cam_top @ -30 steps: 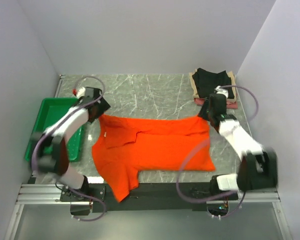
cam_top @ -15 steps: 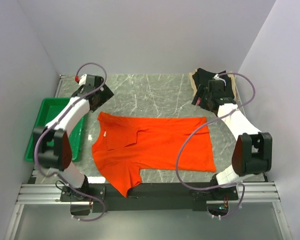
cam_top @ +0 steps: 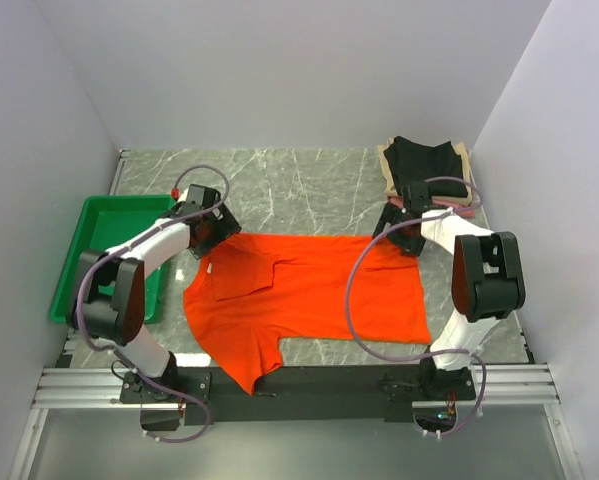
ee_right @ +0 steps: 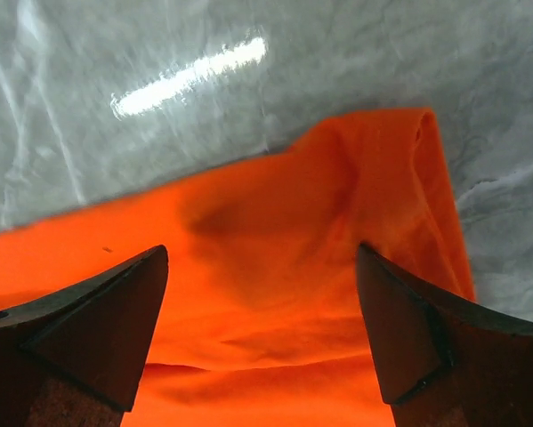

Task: Fold and stack the t-shirts
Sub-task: Fold the tshirt

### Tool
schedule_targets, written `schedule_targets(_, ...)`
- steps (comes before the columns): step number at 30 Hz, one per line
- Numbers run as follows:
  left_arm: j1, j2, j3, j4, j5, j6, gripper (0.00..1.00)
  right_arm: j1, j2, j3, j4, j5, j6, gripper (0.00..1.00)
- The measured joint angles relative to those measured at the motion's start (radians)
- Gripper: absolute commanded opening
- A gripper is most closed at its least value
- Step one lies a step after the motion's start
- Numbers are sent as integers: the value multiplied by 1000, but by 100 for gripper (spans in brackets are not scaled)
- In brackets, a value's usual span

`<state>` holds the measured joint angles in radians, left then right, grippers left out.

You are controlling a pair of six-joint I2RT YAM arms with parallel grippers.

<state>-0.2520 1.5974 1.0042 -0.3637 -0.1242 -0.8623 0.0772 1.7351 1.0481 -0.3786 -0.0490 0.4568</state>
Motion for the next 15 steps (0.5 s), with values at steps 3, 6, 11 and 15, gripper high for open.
schedule_targets(3, 7, 50, -1, 16, 4, 0, 99, -21, 11, 12, -3, 22, 27, 93)
schedule_targets(6, 20, 85, -3, 24, 5, 0, 99, -63, 14, 11, -17, 53, 46, 93)
schedule_targets(11, 42, 100, -5, 44, 13, 0, 99, -104, -6, 3, -37, 85, 51, 92)
schedule_targets(15, 49, 102, -5, 53, 16, 2, 99, -97, -68, -23, -46, 71, 34, 92)
